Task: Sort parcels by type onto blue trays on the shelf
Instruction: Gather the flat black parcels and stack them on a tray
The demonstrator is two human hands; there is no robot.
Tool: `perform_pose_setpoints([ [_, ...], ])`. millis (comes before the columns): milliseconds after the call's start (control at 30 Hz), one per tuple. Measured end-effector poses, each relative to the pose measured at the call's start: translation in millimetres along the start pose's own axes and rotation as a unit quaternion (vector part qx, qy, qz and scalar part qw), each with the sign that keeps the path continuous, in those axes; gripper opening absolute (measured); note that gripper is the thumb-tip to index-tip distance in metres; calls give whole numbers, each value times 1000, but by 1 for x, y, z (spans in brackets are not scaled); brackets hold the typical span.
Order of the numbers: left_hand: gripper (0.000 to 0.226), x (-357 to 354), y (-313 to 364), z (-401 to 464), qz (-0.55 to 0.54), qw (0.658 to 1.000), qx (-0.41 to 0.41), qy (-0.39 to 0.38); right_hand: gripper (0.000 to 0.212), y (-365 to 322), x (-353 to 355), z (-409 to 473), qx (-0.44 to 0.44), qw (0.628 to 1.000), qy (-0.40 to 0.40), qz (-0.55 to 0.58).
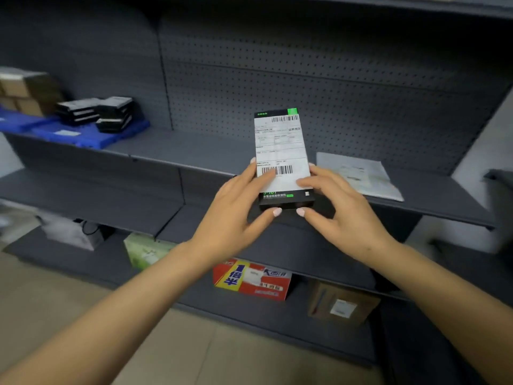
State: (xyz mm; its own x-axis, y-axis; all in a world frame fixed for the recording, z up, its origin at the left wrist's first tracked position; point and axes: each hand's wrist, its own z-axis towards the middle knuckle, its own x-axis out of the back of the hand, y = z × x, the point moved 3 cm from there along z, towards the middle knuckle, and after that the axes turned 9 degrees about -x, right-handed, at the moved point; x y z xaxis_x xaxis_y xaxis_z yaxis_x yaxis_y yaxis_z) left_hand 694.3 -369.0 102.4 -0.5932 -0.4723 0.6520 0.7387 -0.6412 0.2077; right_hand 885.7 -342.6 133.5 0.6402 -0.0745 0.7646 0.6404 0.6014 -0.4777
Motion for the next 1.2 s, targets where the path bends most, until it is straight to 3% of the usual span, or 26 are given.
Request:
perform_pose_setpoints([
  [200, 61, 73, -74, -79, 61, 997, 46, -10, 58, -79, -98, 38, 29, 997, -63, 44],
  [500, 61, 158, -159, -145, 136, 981, 138, 13, 57, -159, -206, 112, 119, 979, -130, 98],
  [967, 60, 232, -350, -134, 235, 946, 220, 27, 59, -219, -344, 312, 191, 951, -191, 152],
  [1200, 63, 255, -433, -143, 208, 938, 275, 35, 58, -246, -407, 384, 219, 943, -208, 142],
])
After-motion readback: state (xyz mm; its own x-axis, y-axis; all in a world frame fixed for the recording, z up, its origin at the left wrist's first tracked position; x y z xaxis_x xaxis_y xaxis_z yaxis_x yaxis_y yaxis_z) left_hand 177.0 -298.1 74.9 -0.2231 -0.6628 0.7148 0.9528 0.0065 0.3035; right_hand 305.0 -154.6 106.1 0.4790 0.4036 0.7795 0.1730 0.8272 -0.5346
